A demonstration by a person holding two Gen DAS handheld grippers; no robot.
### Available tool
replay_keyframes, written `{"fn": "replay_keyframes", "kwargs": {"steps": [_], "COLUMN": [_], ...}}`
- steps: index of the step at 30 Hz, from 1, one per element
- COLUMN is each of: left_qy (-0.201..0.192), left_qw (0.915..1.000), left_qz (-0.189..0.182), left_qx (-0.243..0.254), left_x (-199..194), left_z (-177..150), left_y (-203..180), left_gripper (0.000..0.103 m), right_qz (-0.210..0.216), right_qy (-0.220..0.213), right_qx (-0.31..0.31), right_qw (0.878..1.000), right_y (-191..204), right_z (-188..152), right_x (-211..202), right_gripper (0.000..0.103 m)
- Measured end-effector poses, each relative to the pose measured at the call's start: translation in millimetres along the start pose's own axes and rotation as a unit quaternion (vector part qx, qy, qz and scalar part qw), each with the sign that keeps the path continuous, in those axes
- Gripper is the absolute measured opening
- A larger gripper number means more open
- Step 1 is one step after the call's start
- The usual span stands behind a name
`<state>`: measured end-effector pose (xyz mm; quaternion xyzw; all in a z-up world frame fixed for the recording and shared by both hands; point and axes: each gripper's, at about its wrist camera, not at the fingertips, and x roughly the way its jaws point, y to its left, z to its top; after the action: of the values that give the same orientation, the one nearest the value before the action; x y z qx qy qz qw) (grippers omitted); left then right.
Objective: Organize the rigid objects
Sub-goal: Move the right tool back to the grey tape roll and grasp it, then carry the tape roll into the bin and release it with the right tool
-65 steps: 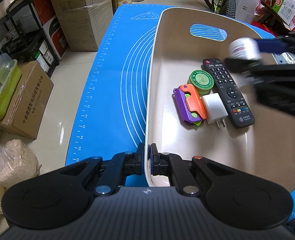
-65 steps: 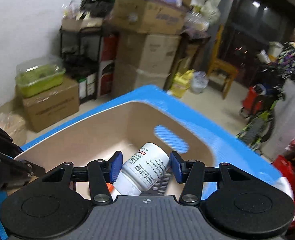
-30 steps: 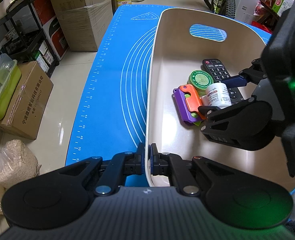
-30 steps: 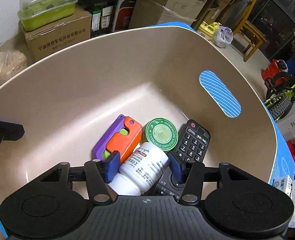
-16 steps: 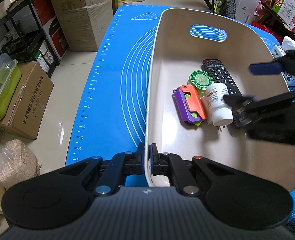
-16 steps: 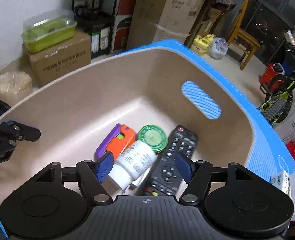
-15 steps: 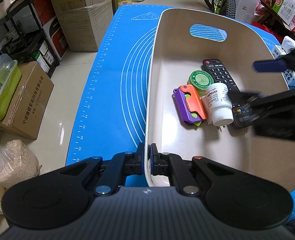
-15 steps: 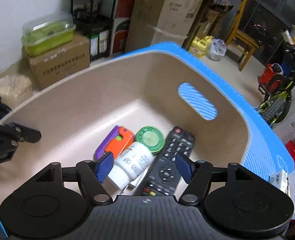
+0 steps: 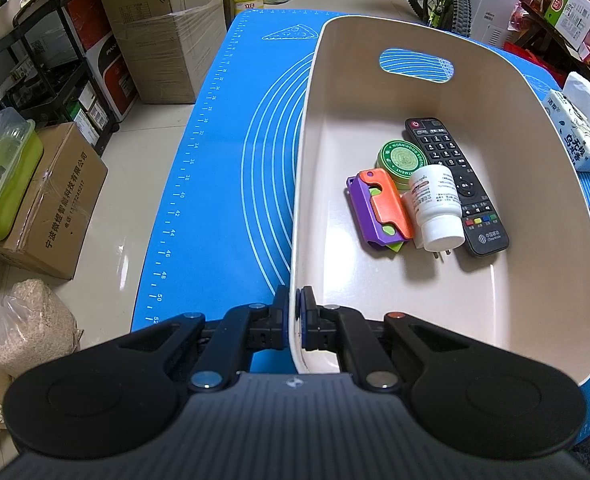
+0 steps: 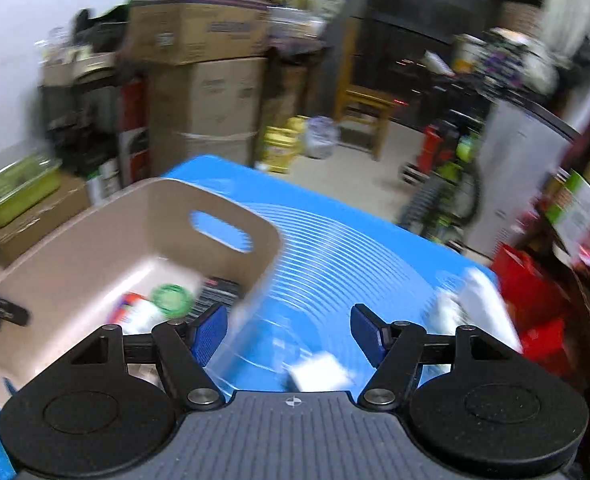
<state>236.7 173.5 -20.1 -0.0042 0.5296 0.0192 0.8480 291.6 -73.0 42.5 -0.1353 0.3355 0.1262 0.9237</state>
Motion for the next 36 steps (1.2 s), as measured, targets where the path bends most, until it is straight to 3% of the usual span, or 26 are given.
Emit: {"fn": "replay_keyframes", "kwargs": {"steps": [7, 10, 14, 29, 32, 36], "left_qy": [0.0, 0.0, 0.001, 0.002, 0.002, 0.002], "left_qw": [1.0, 1.0, 1.0, 1.0, 1.0, 1.0], "left_qz": [0.001, 0.001, 0.002, 0.002, 0.002, 0.002], "left_qx": [0.001, 0.001, 0.002, 0.002, 0.002, 0.002], "left_x": [-0.4, -0.3, -0.2, 0.0, 0.0, 0.0], "left_z": [-0.4, -0.4, -0.5, -0.5, -0.5, -0.5], "left_y": [0.8, 0.5, 1.1, 1.4, 1.3, 1.4], "left_gripper": [0.007, 0.007, 0.007, 0.007, 0.007, 0.007], "right_qz": [-0.042, -0.038, -0.036, -0.031, -0.029, -0.026], "right_qy": [0.065, 0.095, 0.122, 0.139, 0.131, 0.122], "right_qx": [0.046, 0.072, 0.078, 0.079, 0.086, 0.091], "right_qw": [0.996, 0.992, 0.989, 0.987, 0.987, 0.988], "right_y": [-45.3, -56.4, -57.6, -53.1, -52.7, -51.9], "right_z": [-54.6, -77.8, -96.1, -107.1, -108.0, -110.0], "right_x": [22.8, 42.1, 64.5, 109.6, 111.1, 109.1], "right_gripper": [0.084, 0.093, 0.096, 0.098, 0.088, 0.088]}}
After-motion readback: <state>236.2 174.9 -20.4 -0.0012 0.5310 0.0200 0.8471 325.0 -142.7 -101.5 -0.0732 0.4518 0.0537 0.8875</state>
